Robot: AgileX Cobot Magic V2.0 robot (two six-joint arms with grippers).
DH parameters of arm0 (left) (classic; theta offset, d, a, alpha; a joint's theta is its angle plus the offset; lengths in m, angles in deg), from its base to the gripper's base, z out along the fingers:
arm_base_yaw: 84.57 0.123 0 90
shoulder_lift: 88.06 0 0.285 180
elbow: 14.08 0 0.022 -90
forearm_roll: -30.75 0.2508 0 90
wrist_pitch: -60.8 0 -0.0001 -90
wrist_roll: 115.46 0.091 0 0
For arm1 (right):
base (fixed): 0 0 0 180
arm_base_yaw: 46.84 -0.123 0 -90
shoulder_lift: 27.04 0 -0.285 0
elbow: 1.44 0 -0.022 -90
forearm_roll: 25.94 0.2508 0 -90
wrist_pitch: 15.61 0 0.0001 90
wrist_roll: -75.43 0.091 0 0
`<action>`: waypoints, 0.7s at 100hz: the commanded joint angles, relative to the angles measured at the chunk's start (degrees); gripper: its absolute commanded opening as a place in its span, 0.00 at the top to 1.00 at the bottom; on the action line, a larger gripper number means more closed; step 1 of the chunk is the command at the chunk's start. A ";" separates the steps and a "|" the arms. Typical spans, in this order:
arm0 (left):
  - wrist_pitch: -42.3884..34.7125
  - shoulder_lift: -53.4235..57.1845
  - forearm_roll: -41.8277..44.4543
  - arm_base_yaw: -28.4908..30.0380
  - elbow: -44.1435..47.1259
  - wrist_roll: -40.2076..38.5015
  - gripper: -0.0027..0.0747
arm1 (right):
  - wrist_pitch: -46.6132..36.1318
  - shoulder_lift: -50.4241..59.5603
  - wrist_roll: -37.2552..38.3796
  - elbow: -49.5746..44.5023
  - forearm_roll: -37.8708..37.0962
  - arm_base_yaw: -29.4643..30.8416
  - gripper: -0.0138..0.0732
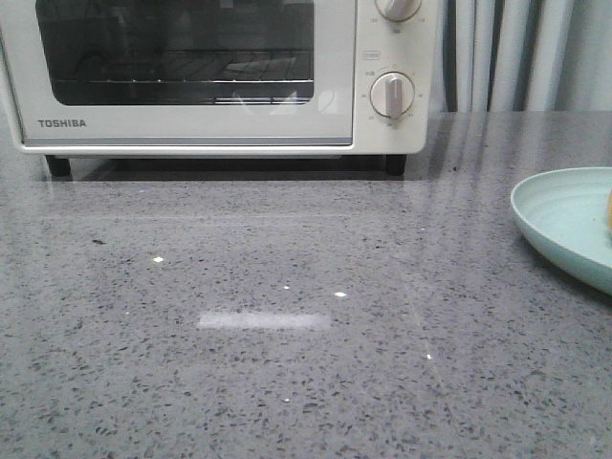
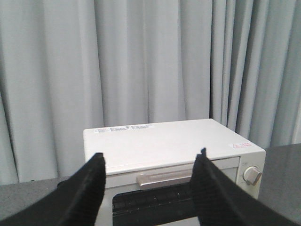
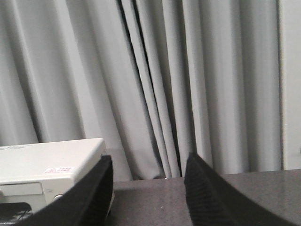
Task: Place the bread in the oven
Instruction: 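Lower the left gripper onto the oven door handle and grasp it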
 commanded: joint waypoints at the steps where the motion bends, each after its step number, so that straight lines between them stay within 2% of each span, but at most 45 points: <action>1: -1.22 -2.11 -1.94 -0.40 -2.14 0.51 0.47 | -1.53 -3.45 -3.38 4.72 1.80 -2.17 0.45; 12: 0.47 -3.00 -1.94 -0.40 -2.14 0.51 0.55 | 1.70 -6.39 -5.80 8.51 4.72 -4.37 0.50; 29: 1.97 -4.10 -1.84 -0.40 -2.14 1.80 0.71 | 5.65 -11.64 -14.88 14.58 9.73 -7.69 0.57; 47: 1.31 -5.74 -2.87 -0.87 -2.14 3.35 0.85 | 8.60 -15.87 -17.44 19.29 11.47 -9.02 0.57; 70: 1.30 -11.37 -11.85 -3.08 -3.89 9.61 0.99 | 10.30 -18.76 -19.40 20.29 11.47 -9.52 0.57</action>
